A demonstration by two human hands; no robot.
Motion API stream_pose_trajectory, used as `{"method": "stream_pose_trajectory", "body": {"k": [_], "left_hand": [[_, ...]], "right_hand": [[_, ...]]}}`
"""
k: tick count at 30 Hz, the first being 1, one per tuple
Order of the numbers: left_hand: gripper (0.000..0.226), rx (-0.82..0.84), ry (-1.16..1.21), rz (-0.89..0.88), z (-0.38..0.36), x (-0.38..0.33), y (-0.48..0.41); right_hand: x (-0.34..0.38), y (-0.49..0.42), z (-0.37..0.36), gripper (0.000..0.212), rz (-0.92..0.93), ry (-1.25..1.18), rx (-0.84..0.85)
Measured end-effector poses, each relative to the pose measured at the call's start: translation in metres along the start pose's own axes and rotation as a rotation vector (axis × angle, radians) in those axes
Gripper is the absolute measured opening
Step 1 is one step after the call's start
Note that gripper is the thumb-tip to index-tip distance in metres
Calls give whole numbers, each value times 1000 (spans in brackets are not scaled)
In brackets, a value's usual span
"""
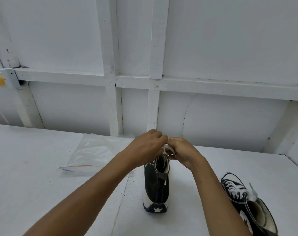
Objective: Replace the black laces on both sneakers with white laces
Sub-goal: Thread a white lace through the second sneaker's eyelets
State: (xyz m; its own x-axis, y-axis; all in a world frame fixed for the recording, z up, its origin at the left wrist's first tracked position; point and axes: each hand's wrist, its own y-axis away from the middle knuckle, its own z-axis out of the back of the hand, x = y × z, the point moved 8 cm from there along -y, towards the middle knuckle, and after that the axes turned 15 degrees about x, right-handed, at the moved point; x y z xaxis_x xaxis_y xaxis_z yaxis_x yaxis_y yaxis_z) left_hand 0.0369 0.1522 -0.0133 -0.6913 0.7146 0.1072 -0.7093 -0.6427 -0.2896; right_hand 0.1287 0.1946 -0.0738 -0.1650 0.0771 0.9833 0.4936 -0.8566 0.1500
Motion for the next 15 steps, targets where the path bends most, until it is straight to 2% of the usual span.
{"method": "stream_pose_trajectory", "body": {"k": [3, 6, 9, 15], "left_hand": [[30, -95, -92, -97, 2, -8, 2], [27, -151, -55, -83, 1, -6, 8], [13, -158, 222, 41, -4, 19, 17], [13, -17, 623, 194, -25, 48, 45]], "right_hand": [[-3, 0, -2, 22, -81, -58, 36], [-6, 1, -3, 16, -90, -185, 69], [-16, 1, 4, 16, -118, -228, -29], [-22, 3, 22, 15, -127, 39, -295]]}}
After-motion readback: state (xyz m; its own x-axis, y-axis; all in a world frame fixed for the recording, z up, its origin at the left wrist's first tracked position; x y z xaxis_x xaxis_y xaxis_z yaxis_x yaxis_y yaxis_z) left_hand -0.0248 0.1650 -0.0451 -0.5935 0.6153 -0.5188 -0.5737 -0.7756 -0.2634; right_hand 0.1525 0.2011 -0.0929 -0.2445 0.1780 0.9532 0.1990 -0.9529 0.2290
